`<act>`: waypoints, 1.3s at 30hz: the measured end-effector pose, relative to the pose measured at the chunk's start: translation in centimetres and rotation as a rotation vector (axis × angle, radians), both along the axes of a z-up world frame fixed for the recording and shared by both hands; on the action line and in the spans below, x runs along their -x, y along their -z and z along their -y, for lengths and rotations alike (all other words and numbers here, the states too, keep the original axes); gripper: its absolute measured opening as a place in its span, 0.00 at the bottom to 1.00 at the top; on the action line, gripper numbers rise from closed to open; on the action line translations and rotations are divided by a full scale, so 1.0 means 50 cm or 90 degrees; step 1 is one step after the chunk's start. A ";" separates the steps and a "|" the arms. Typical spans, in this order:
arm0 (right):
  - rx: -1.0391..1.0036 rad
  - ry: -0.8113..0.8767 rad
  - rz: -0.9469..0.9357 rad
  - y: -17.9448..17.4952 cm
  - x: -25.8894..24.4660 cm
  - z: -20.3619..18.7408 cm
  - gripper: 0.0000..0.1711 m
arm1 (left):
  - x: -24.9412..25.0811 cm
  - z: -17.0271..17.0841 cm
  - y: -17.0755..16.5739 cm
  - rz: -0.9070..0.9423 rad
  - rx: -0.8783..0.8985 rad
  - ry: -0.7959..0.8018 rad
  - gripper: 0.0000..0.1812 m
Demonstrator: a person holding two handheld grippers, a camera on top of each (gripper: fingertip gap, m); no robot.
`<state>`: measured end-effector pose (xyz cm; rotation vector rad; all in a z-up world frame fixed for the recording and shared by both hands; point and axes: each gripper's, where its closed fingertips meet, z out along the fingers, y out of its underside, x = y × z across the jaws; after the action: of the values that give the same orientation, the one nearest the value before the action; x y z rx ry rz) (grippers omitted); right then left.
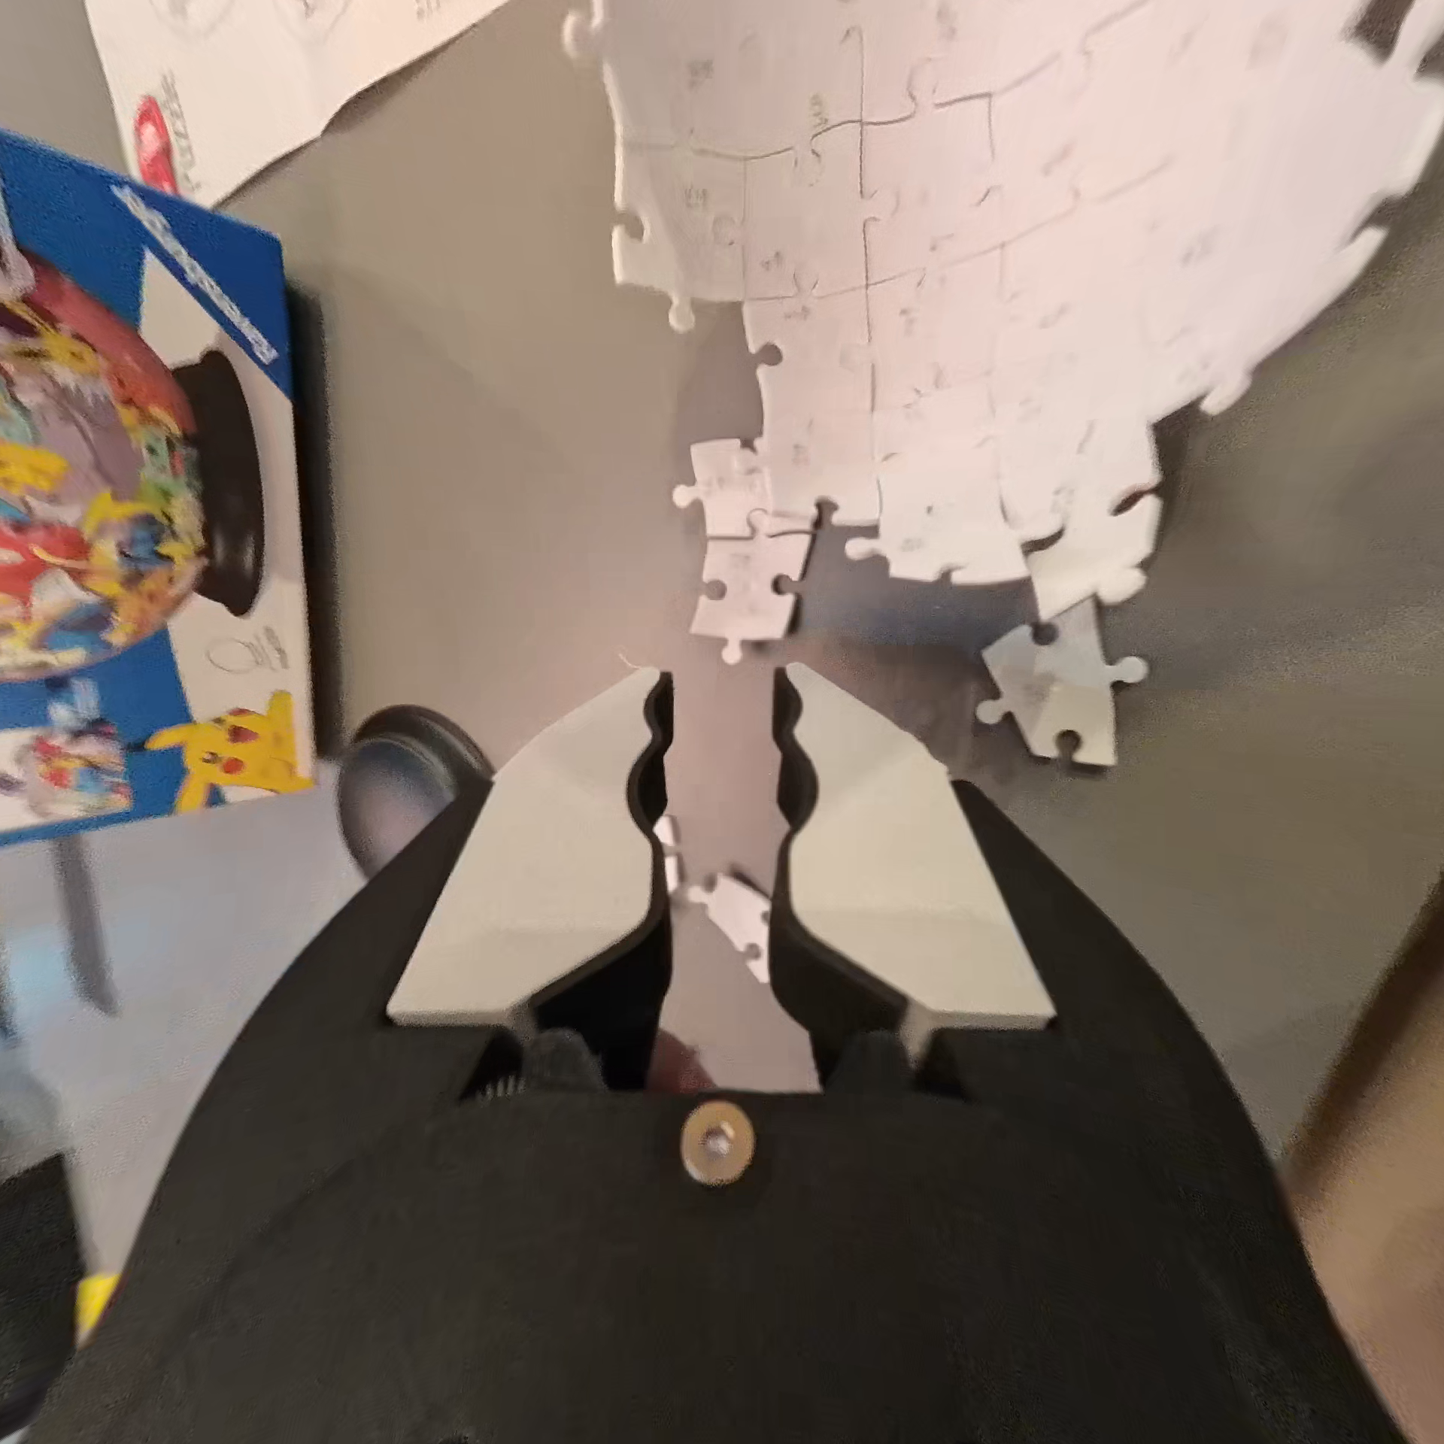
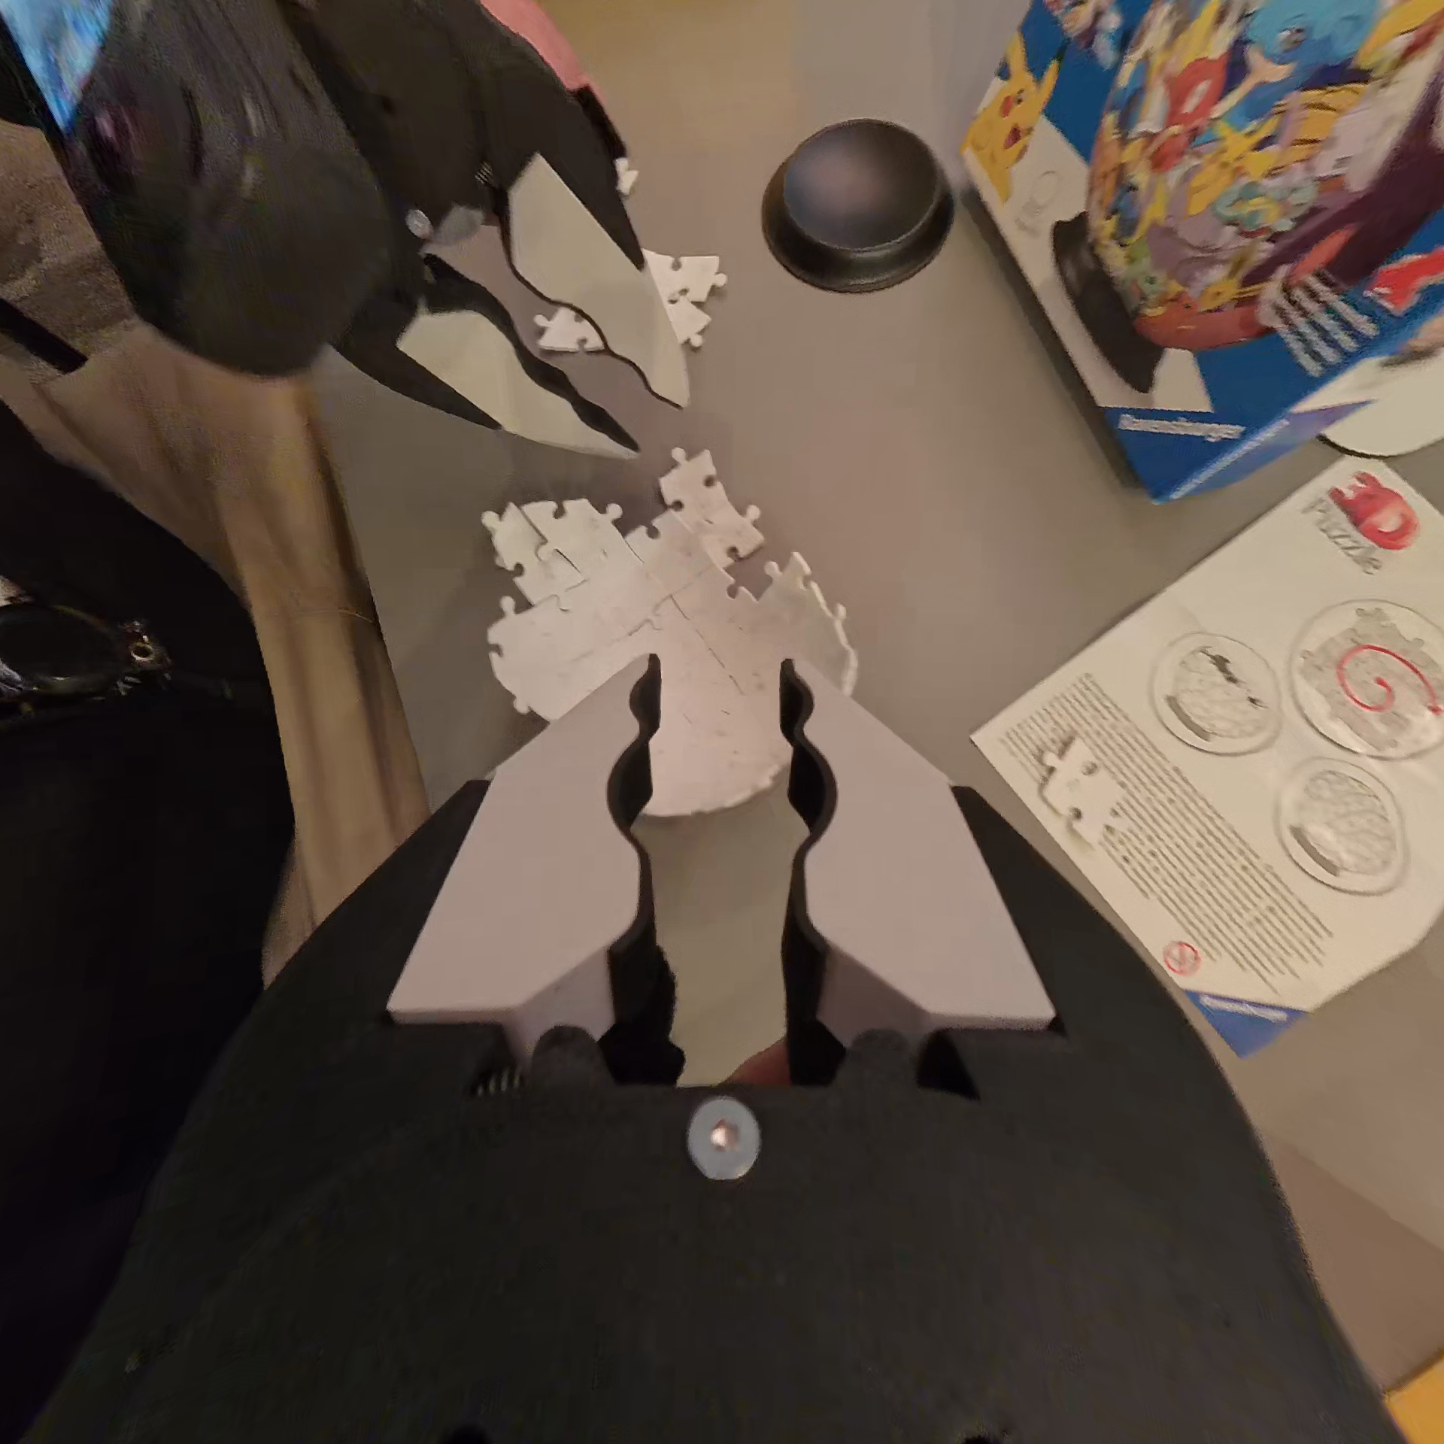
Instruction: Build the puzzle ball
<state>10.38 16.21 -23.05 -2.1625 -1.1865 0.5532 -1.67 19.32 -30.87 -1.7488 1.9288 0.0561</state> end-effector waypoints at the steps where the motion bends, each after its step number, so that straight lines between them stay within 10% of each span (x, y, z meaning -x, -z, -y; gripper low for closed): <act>1: -0.002 0.007 0.003 0.000 -0.012 -0.008 0.18 | 0.003 0.006 0.001 0.020 0.026 -0.013 0.14; 10: 0.005 -0.052 0.051 0.015 -0.020 -0.067 0.19 | -0.010 -0.010 0.003 0.140 0.105 -0.084 0.16; 39: 0.279 -0.190 0.012 0.165 0.109 -0.163 0.20 | -0.067 -0.034 0.054 0.055 0.057 0.130 0.01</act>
<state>4.93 24.35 -31.30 -2.3573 -1.5247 1.0028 1.68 21.01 -33.58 -1.5716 2.0623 -0.1791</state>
